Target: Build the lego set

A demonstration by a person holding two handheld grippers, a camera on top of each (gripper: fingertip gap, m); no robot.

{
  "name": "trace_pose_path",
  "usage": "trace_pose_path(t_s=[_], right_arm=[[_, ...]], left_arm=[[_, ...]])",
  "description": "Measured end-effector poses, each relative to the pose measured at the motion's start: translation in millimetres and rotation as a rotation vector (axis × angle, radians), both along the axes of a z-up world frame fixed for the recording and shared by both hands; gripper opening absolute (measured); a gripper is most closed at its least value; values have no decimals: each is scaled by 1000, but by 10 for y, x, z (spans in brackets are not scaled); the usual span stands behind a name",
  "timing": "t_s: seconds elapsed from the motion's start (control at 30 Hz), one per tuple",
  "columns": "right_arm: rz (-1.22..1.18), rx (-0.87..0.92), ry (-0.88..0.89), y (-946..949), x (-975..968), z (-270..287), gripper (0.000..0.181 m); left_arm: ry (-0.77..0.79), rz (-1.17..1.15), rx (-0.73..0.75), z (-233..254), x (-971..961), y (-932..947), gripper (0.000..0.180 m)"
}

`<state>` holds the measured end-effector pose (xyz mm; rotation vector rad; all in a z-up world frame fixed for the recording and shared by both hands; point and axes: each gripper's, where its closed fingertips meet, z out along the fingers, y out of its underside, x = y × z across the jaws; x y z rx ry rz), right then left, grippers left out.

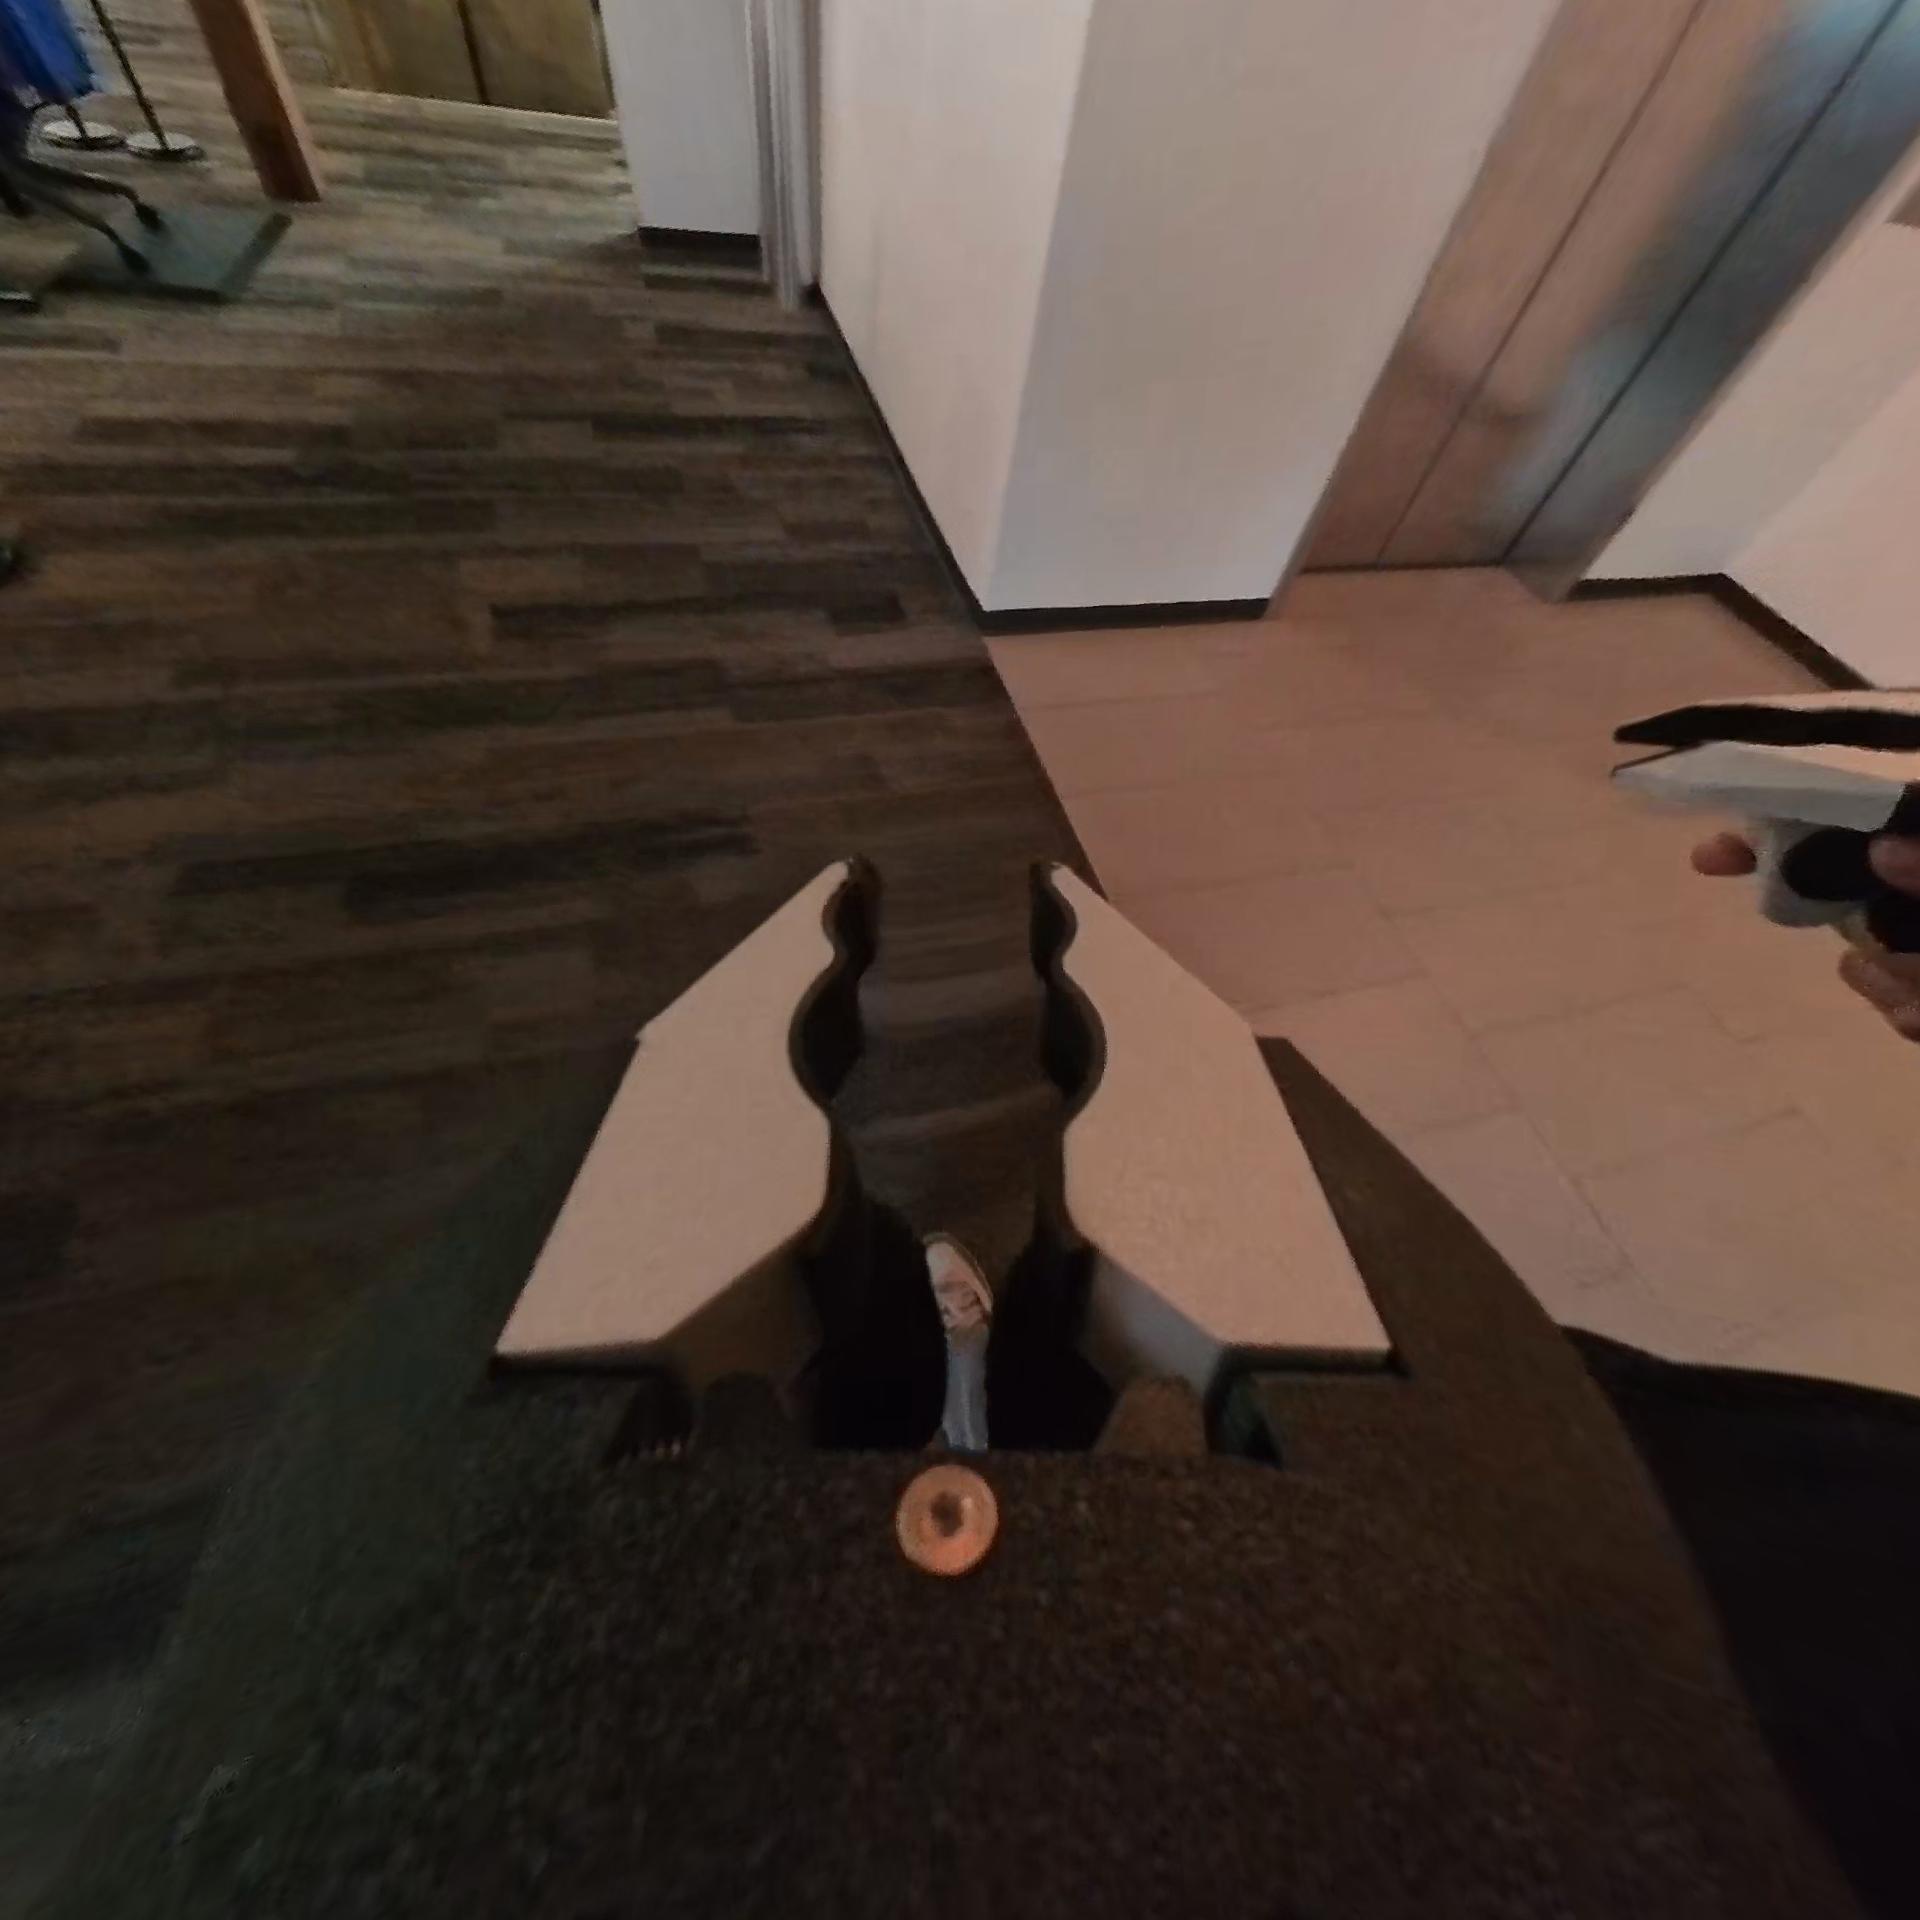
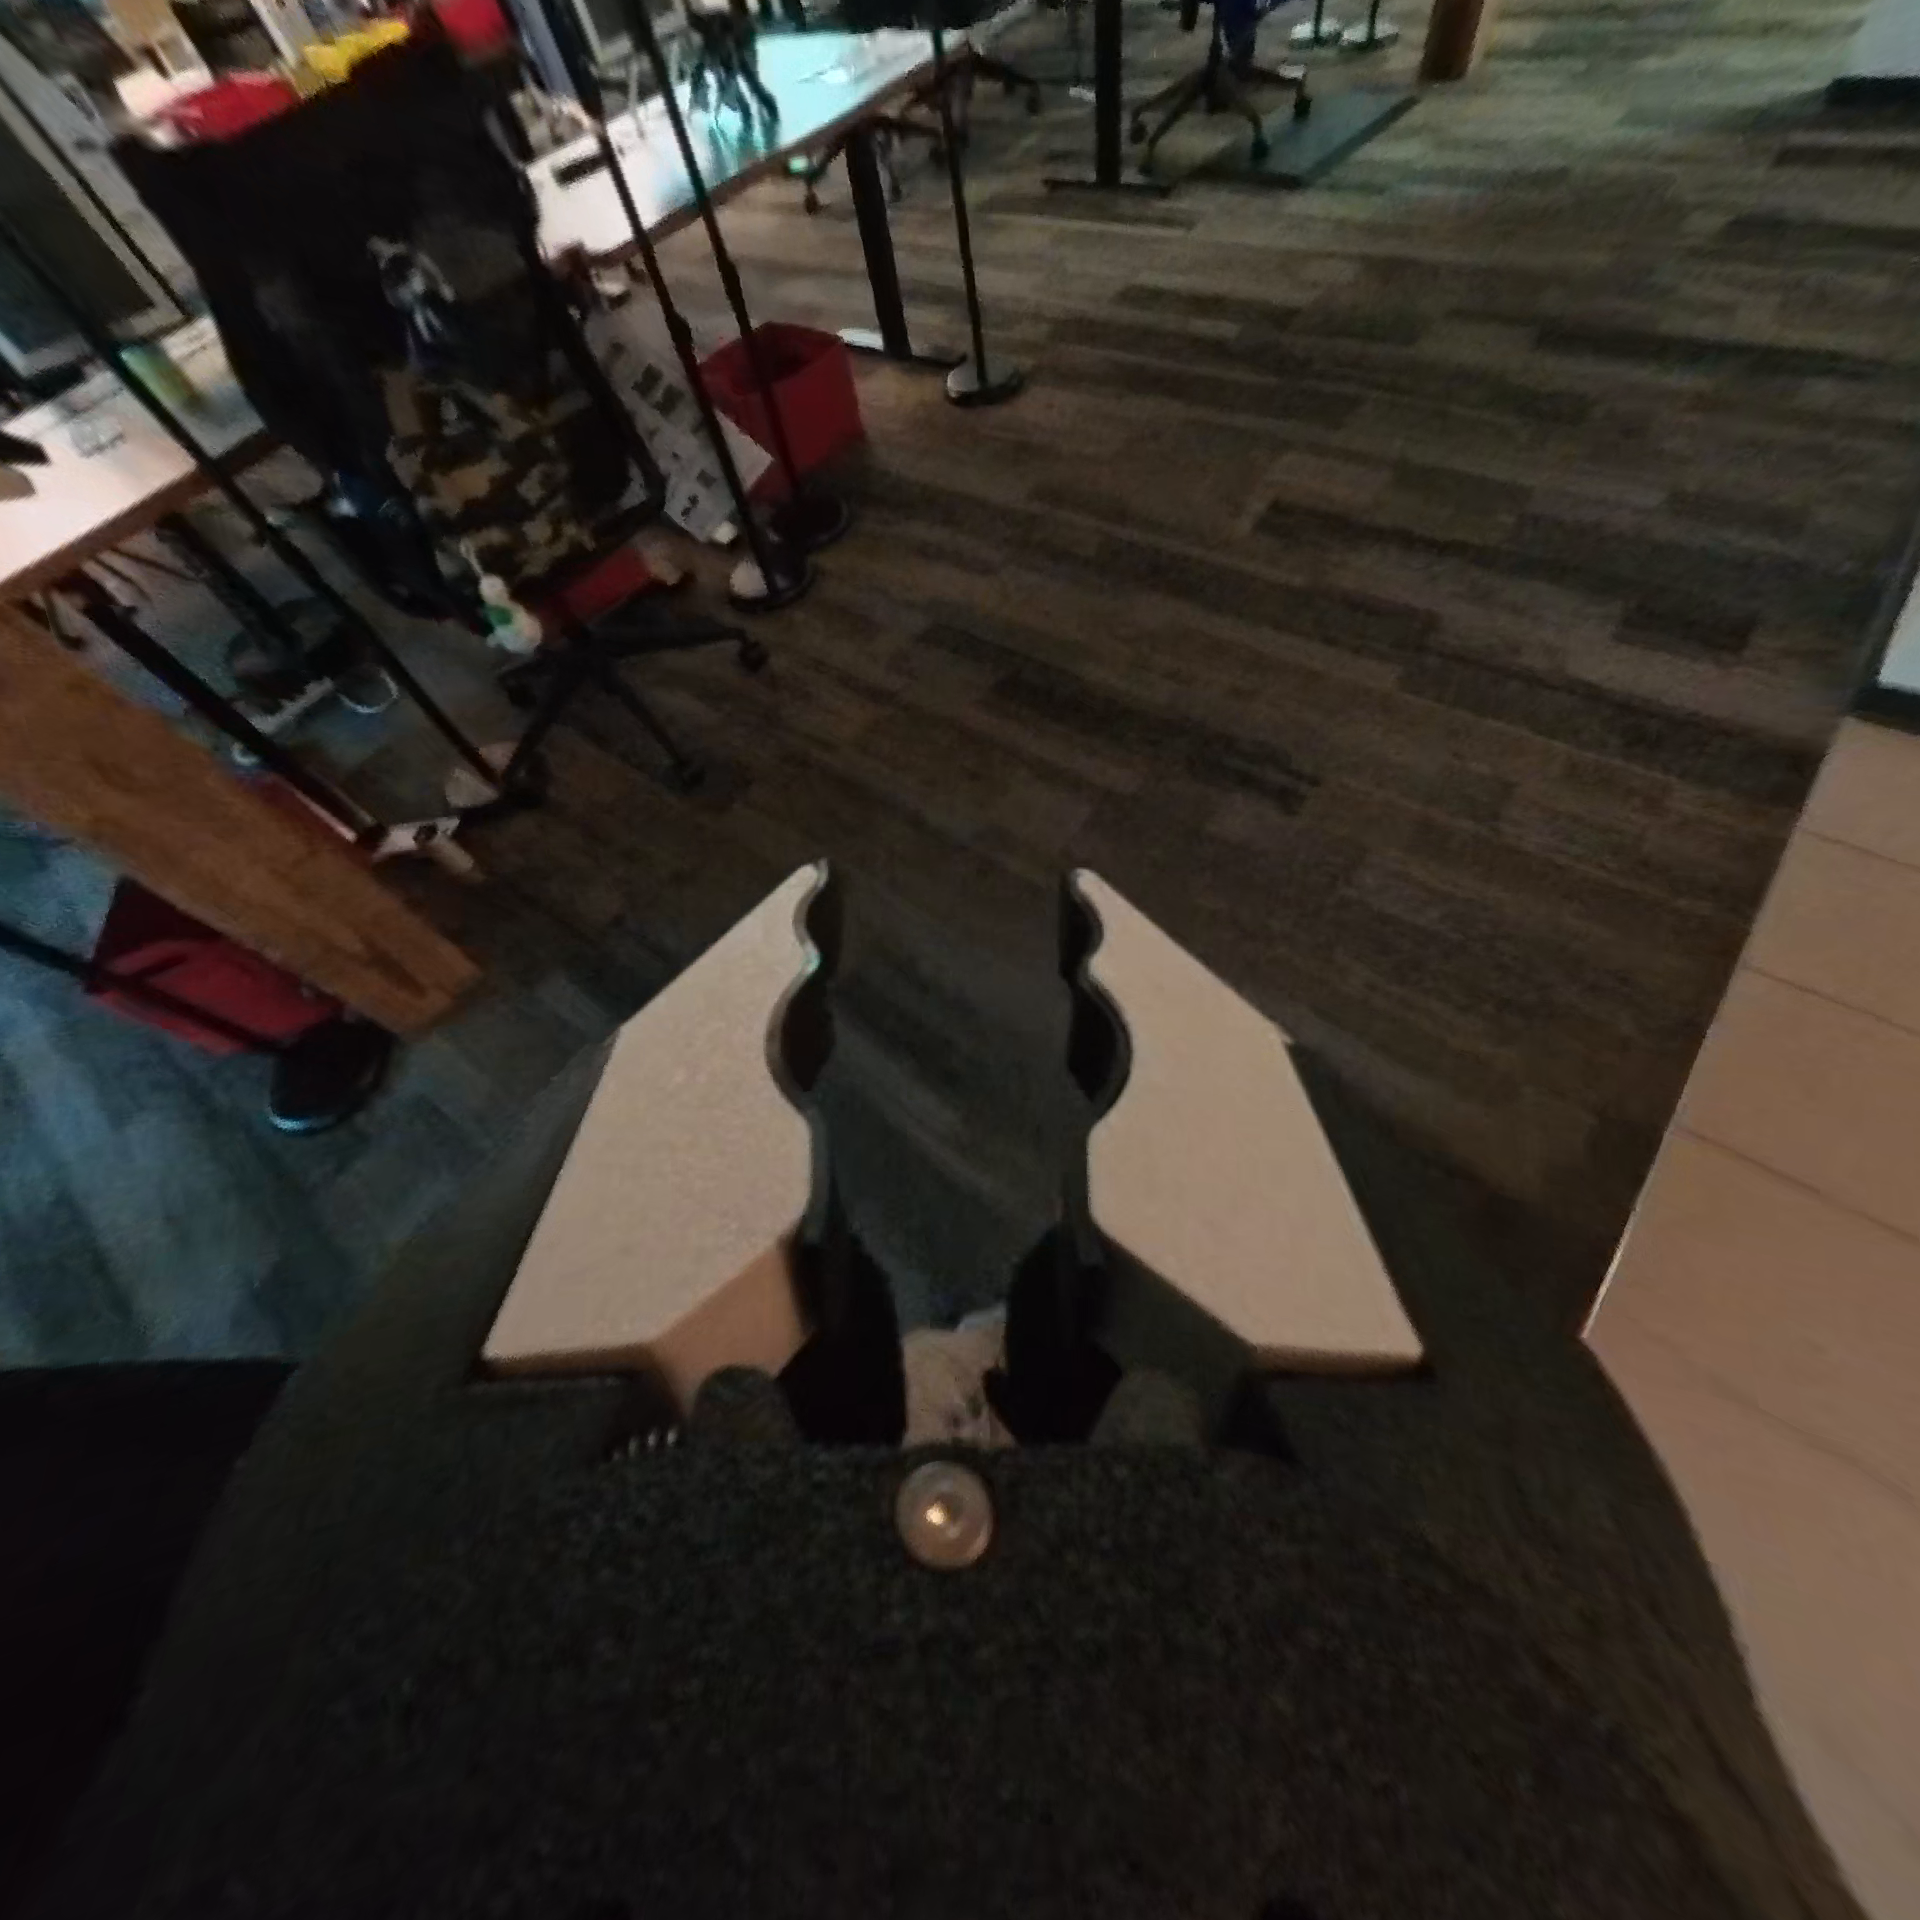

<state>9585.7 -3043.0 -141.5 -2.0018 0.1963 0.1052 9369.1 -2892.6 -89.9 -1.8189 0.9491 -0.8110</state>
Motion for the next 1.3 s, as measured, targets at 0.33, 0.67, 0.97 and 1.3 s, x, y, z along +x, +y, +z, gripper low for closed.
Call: trace_pose_path(t_s=[0.33,0.67,0.97,1.3], right_arm=[[175,88,-105,3479,1970,819,41],[268,105,-56,6747,3083,464,40],[254,40,-133,9325,4495,717,41],[301,12,-100,12476,5866,90,42]], left_arm=[[26,91,-62,206,1659,2692,27],[-16,131,-36,-177,3211,5911,27],[-27,124,-28,251,4419,8966,28],[-39,167,-20,-49,5757,11730,28]])
